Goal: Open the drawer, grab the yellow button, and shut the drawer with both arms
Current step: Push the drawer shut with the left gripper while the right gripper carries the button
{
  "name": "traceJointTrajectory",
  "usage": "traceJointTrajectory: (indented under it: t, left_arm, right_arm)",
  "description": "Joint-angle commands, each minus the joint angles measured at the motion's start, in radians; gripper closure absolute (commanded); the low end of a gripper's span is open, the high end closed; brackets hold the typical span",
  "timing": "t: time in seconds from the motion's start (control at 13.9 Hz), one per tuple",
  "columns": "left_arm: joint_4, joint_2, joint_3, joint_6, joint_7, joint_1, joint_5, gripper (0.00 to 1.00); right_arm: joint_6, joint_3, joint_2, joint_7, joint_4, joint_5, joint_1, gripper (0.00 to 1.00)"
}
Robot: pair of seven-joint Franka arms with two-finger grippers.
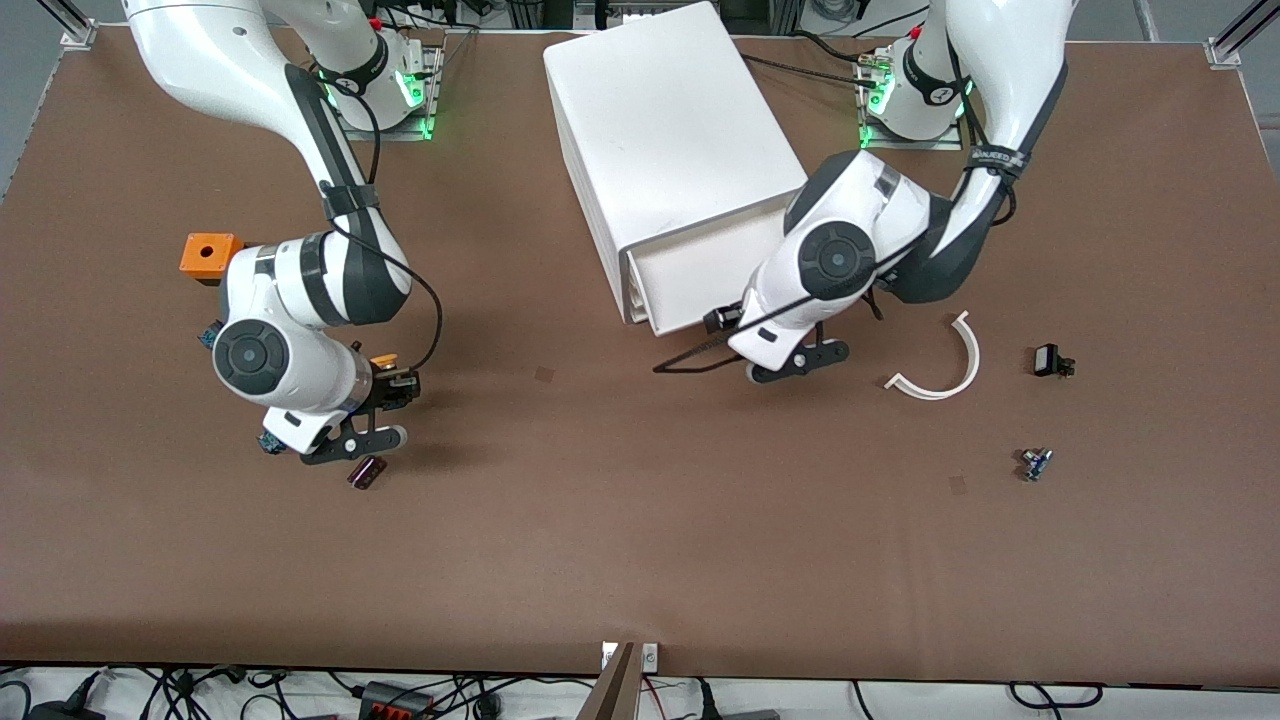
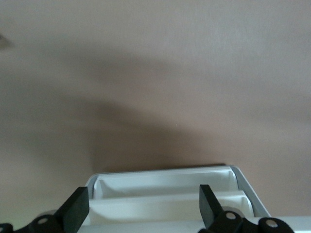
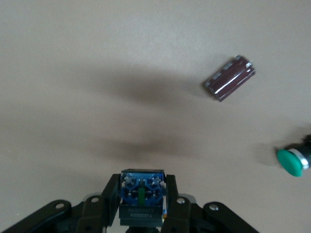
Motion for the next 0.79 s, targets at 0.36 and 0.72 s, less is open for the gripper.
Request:
traceJointTrajectory:
  t: [0.36,0.72]
  left_arm:
    - [-0.055,-0.039,-0.114,-0.112,-0.043,0.03,-0.01,0.0]
    - [-0.081,-0.033,-0.127,-0.132,-0.034,0.025,-0.073,0.0]
  right_arm:
    - [0.296,0.016,-0.072,-0.039,-0.3,0.013,0.022,1.0]
    - [0.357,0.015,0.003,-0.039,-0.288,0.013,0.015,0.96]
